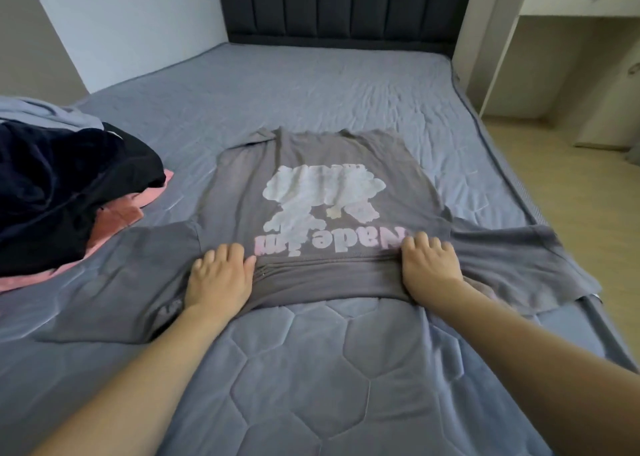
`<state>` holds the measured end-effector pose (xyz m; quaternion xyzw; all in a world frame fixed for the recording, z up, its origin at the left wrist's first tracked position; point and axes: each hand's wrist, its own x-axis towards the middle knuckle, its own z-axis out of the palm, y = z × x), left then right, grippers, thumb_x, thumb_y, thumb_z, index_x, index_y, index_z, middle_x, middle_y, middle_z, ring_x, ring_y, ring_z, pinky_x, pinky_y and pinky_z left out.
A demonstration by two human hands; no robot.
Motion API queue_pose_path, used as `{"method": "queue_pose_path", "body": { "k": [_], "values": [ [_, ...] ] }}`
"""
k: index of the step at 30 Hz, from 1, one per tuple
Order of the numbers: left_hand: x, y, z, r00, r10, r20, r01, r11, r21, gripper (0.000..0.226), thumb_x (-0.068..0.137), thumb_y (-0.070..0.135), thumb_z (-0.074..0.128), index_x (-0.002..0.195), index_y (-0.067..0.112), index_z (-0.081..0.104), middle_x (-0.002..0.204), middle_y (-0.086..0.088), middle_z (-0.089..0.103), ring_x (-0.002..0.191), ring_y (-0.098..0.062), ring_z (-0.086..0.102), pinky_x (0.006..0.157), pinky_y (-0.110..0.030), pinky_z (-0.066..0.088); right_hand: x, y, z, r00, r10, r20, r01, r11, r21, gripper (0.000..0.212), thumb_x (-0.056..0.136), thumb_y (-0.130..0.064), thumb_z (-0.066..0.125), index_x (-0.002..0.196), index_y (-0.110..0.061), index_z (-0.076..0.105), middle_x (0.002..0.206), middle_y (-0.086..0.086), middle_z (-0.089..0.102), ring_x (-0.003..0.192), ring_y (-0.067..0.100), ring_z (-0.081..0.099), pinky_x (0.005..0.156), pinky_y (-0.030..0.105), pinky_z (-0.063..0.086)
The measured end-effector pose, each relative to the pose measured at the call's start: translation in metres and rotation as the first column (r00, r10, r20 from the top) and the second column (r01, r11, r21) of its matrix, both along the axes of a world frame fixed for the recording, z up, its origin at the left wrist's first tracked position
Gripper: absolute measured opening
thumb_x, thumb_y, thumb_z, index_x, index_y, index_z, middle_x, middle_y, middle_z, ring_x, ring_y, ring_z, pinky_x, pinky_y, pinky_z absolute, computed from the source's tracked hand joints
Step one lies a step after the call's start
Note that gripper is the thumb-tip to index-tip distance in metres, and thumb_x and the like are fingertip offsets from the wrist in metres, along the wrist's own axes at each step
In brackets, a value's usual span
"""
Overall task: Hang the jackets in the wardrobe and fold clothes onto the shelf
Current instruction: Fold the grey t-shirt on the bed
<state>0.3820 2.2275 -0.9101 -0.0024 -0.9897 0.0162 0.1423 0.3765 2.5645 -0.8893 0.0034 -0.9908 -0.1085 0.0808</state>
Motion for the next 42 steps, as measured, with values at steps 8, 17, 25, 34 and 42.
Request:
{"method": "queue_pose_path", "body": {
  "k": [8, 17, 25, 34, 42],
  "values": [
    [-0.003, -0.025, 0.003, 0.991, -0.039, -0.127, 0.028, 0.996, -0.084, 0.036, 0.097, 0.040, 0.042, 0.089, 0.009, 0.060, 0.090, -0.017, 0.059, 0.085, -0.038, 0.056, 0.073, -0.046, 0.042, 0.002, -0.099, -0.027, 0.951, 0.294, 0.100, -0.237, 0.895, -0.377, 0.060, 0.098, -0.054, 0.020, 0.154, -0.034, 0.008, 0.163, -0.001, 0.003, 0.149, 0.023, -0.003, 0.117, 0.049, -0.012],
    [0.014, -0.202, 0.024, 0.754, 0.562, 0.339, -0.651, 0.706, 0.278, 0.069, 0.089, 0.059, 0.045, 0.138, 0.012, 0.037, 0.145, -0.020, 0.039, 0.134, -0.038, 0.035, 0.107, -0.047, 0.030, -0.010, -0.190, -0.001, 0.929, 0.351, 0.114, -0.282, 0.874, -0.396, 0.067, 0.084, -0.015, 0.042, 0.148, -0.020, 0.025, 0.160, 0.006, 0.012, 0.147, 0.024, 0.007, 0.119, 0.045, 0.002],
    [-0.018, -0.226, 0.054, 0.777, 0.268, 0.570, -0.629, 0.365, 0.686, 0.027, 0.082, 0.035, 0.063, 0.070, 0.011, 0.059, 0.049, -0.001, 0.053, 0.044, -0.017, 0.041, 0.047, -0.021, 0.033, 0.036, -0.340, -0.010, 0.680, 0.729, 0.084, -0.642, 0.646, -0.412, 0.090, 0.076, -0.076, 0.027, 0.150, -0.025, 0.030, 0.160, -0.004, 0.020, 0.148, 0.017, 0.009, 0.119, 0.048, -0.005],
    [-0.026, -0.219, 0.047, 0.813, 0.115, 0.570, -0.568, 0.372, 0.734, 0.028, 0.083, 0.025, 0.074, 0.100, 0.005, 0.064, 0.089, -0.009, 0.070, 0.083, -0.025, 0.067, 0.072, -0.034, 0.053, 0.047, -0.329, -0.009, 0.723, 0.691, -0.011, -0.633, 0.656, -0.411, 0.111, 0.065, -0.094, 0.025, 0.151, -0.025, 0.015, 0.154, 0.001, 0.013, 0.146, 0.020, 0.002, 0.118, 0.048, -0.014],
    [-0.036, -0.177, 0.124, 0.928, 0.044, 0.370, -0.372, 0.041, 0.927, 0.017, 0.074, -0.001, 0.054, 0.065, 0.013, 0.060, 0.066, -0.003, 0.052, 0.055, -0.017, 0.052, 0.053, -0.026, 0.043, 0.010, -0.213, -0.010, 0.914, 0.361, 0.185, -0.298, 0.907, -0.299, 0.094, 0.083, -0.080, 0.010, 0.154, -0.022, -0.012, 0.161, 0.003, -0.020, 0.147, 0.022, -0.020, 0.117, 0.047, -0.016]
  ]
}}
